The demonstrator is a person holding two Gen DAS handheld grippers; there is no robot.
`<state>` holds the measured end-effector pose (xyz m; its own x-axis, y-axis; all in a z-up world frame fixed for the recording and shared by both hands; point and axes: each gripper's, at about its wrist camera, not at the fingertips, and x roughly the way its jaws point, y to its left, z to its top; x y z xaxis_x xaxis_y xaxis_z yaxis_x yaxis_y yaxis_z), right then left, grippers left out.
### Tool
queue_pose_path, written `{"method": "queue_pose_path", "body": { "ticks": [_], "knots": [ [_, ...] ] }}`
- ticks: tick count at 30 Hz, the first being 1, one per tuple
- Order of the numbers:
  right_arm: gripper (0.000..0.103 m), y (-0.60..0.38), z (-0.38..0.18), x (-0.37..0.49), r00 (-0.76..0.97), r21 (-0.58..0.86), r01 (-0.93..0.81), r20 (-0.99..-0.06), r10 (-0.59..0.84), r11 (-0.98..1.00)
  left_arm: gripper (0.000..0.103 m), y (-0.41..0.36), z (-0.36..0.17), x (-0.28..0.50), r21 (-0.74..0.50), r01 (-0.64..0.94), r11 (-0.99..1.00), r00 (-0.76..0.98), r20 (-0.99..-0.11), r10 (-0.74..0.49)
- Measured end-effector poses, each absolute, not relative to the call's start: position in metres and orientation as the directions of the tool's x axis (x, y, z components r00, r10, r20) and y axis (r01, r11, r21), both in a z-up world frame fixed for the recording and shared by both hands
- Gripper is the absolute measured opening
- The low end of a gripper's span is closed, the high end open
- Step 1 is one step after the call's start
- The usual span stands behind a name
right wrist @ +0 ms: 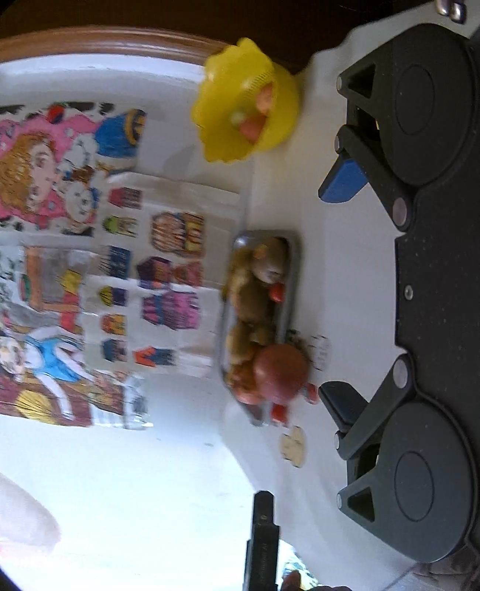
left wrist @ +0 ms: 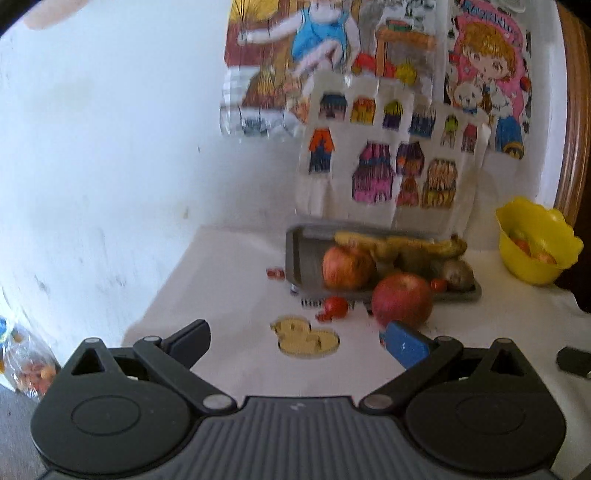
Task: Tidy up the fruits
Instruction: 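Withdraw both tools from the tray toward the red apple and cherry tomato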
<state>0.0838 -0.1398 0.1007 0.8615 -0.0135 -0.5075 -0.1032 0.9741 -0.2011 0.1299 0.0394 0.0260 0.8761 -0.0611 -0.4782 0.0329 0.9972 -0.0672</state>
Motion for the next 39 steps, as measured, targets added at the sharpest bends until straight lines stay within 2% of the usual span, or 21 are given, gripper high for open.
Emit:
{"method": "queue_pose_path", "body": {
  "ticks": [5,9,28,39],
  "knots": [
    [0.102,-0.127,0.079,0.086,0.813,-0.204,-0.128,-0.582,-0.016,0.971,0.103,0.036,0.012,0.132,-0.033,0.056,0.998,0.831,-0.552,-0.065],
    [0.102,-0.121,0.07,0.088,0.792,-0.197,-0.15,-0.611,-0.002,0.969,0.103,0.036,0.007,0.133,-0.025,0.059,0.998,0.815,-0.575,-0.063],
    [0.102,-0.123,0.068,0.131,0.775,-0.167,-0.153,-0.632,0.013,0.974,0.103,0.044,0.001,0.169,0.015,0.018,1.0,0.782,-0.623,-0.004],
    [0.102,-0.108,0.065,0.182,0.774,-0.155,-0.209,-0.63,0.066,0.966,0.103,0.047,-0.004,0.211,0.09,0.017,0.996,0.776,-0.63,0.043]
  ]
}}
